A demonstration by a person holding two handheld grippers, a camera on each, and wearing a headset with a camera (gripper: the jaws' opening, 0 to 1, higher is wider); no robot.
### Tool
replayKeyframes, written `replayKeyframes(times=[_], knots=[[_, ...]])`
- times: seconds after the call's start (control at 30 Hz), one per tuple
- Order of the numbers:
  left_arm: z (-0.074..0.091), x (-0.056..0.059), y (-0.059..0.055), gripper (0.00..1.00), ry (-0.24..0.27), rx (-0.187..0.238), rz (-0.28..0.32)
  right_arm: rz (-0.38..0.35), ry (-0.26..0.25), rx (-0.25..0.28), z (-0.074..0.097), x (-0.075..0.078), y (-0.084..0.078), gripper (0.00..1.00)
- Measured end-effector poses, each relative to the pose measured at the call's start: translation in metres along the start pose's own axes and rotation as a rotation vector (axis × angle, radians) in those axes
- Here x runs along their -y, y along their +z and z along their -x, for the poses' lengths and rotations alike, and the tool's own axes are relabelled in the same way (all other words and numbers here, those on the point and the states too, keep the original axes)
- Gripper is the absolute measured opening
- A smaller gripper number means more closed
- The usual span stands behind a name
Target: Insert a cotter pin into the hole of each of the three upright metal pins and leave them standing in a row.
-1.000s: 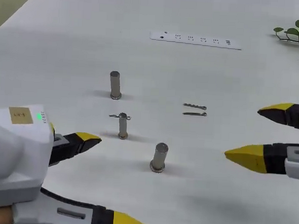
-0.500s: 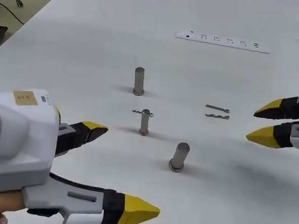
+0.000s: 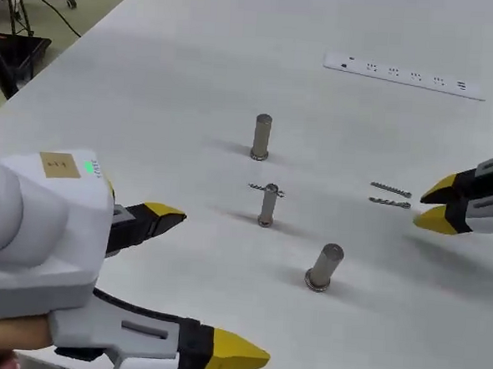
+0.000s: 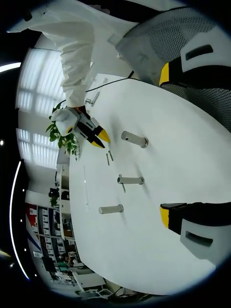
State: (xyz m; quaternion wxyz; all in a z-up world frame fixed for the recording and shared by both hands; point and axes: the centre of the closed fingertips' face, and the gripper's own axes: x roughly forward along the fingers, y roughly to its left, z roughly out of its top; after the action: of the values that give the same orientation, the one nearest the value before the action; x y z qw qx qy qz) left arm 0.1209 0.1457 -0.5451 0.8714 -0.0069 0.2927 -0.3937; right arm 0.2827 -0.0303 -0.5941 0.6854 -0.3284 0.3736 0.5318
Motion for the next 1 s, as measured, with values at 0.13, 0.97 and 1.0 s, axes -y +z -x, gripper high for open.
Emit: replayKeyframes(times=[0.13, 0.97, 1.0], knots=[[0.0, 0.001, 0.0, 0.99, -0.004, -0.001, -0.001, 0.0, -0.004, -0.023, -0.009, 0.006, -0.001, 0.14], [-0.008, -0.001, 0.01, 0.91, 0.011, 0.042, 0.026, 0.225, 0.093, -0.172, -0.025, 0.015, -0.001, 0.0], [-0.008, -0.001, 0.011, 0.91, 0.011, 0.049, 0.032, 0.241, 0.105, -0.188, -0.026, 0.015, -0.001, 0.0]])
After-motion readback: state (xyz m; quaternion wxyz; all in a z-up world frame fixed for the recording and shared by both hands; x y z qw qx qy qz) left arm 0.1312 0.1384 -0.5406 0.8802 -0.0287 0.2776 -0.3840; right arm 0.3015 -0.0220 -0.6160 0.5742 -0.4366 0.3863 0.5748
